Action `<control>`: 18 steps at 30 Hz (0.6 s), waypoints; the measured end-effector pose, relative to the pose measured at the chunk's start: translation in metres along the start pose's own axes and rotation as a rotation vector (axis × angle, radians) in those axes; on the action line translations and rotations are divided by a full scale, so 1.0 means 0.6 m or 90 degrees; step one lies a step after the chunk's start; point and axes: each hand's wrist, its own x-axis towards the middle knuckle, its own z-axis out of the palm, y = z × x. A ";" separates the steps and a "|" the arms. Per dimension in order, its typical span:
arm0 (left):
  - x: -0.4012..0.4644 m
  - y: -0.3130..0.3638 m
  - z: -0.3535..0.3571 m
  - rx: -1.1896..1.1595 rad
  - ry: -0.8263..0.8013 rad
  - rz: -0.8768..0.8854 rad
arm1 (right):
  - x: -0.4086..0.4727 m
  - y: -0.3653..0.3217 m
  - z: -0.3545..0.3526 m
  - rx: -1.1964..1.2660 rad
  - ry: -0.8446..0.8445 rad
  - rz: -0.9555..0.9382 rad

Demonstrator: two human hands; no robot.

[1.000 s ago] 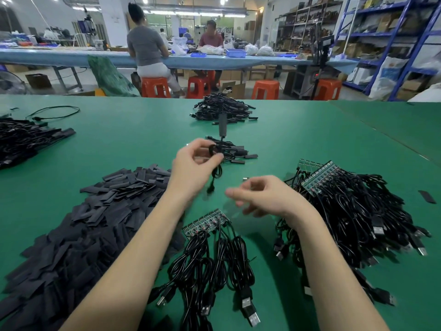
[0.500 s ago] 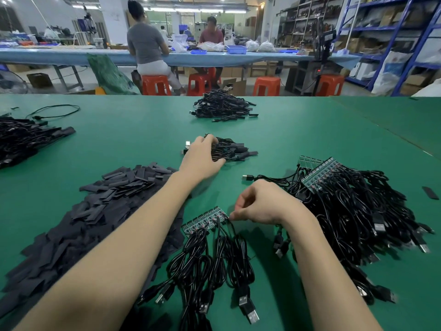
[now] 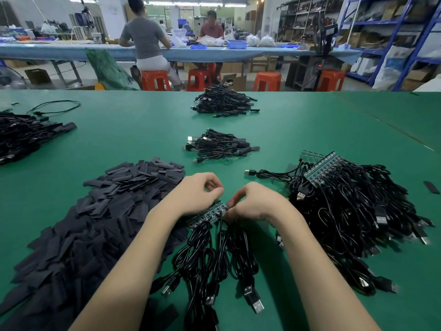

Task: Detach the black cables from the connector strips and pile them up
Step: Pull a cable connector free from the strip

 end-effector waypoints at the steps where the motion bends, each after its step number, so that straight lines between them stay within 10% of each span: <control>1: -0.001 -0.001 -0.002 -0.013 -0.004 -0.003 | -0.001 0.002 -0.001 0.031 0.000 0.004; 18: -0.020 0.005 -0.027 -0.483 -0.112 -0.023 | -0.004 0.017 -0.018 0.380 0.070 -0.114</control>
